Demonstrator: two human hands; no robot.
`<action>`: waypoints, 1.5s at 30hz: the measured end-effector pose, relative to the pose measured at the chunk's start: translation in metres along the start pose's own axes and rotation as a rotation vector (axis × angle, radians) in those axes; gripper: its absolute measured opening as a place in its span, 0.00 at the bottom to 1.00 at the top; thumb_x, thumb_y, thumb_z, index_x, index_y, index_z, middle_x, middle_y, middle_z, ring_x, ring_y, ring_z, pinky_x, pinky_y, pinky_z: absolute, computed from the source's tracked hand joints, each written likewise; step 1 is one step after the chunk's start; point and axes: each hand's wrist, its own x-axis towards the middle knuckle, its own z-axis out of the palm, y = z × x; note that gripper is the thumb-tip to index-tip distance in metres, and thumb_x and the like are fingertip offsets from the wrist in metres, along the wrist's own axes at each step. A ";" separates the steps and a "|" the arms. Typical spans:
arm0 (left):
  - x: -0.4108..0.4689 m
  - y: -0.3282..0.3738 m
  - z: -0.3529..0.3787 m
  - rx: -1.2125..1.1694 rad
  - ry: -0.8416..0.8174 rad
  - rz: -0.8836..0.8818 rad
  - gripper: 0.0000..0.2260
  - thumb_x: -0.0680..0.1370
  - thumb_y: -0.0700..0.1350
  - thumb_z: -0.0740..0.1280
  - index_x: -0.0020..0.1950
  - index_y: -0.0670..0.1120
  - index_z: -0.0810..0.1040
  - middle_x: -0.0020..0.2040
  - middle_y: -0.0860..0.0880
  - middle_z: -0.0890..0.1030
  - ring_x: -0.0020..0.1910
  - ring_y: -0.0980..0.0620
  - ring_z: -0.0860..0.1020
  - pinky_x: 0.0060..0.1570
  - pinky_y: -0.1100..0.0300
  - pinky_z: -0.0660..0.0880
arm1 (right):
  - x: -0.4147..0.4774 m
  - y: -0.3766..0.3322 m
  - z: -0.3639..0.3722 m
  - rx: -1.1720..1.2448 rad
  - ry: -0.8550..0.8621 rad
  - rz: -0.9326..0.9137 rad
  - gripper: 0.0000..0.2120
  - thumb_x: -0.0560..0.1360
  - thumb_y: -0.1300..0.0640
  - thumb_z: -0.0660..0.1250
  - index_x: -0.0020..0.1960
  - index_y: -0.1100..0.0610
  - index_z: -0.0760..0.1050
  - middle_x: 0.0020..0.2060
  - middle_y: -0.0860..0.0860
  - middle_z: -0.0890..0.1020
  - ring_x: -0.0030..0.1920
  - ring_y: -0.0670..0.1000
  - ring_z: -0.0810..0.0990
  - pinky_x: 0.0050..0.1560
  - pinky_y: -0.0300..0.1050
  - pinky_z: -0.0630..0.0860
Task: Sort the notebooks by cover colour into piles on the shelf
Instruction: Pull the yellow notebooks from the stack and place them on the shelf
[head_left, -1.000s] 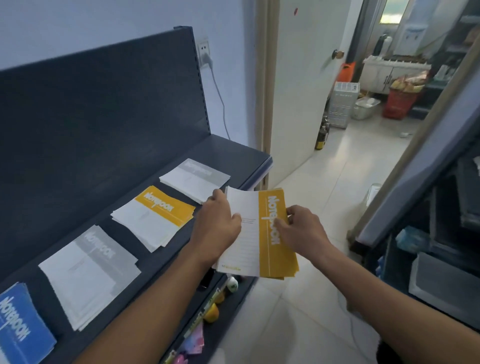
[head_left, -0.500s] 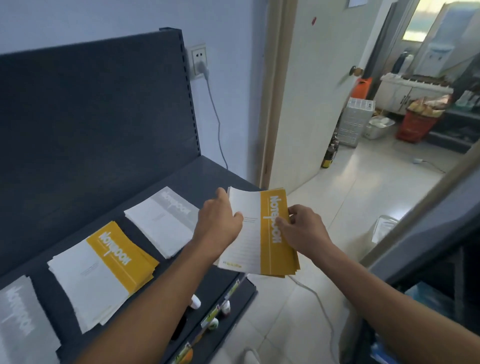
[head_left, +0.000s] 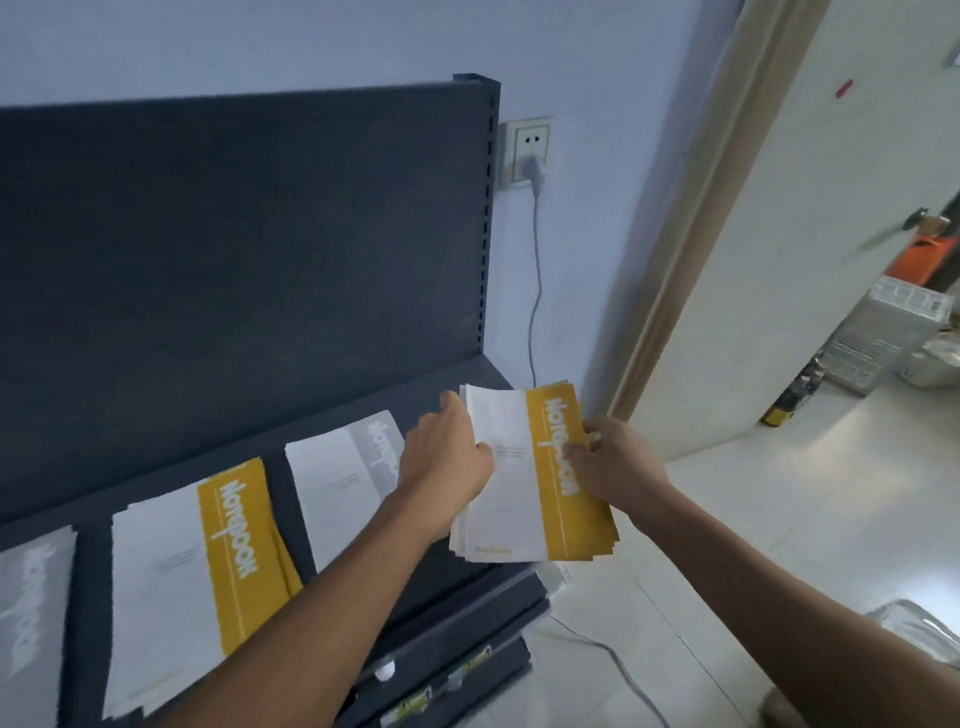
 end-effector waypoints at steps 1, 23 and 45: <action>0.003 -0.002 0.002 -0.007 0.009 -0.036 0.11 0.78 0.42 0.67 0.56 0.47 0.67 0.43 0.49 0.76 0.38 0.53 0.74 0.26 0.60 0.64 | 0.012 -0.002 0.002 -0.001 -0.029 -0.012 0.14 0.78 0.50 0.65 0.63 0.48 0.77 0.51 0.49 0.84 0.47 0.51 0.83 0.48 0.47 0.80; 0.049 -0.003 0.046 0.060 0.141 -0.439 0.15 0.78 0.42 0.70 0.61 0.42 0.69 0.47 0.45 0.79 0.46 0.45 0.80 0.37 0.55 0.74 | 0.139 -0.023 0.044 -0.326 -0.349 -0.285 0.09 0.75 0.54 0.63 0.54 0.53 0.76 0.41 0.50 0.82 0.40 0.53 0.82 0.42 0.50 0.83; 0.011 -0.031 0.001 0.173 0.292 -0.323 0.11 0.81 0.49 0.65 0.61 0.46 0.75 0.52 0.47 0.82 0.47 0.48 0.80 0.42 0.56 0.77 | 0.105 -0.061 0.061 -0.381 -0.254 -0.661 0.17 0.77 0.50 0.65 0.64 0.53 0.75 0.57 0.50 0.78 0.53 0.53 0.79 0.42 0.45 0.74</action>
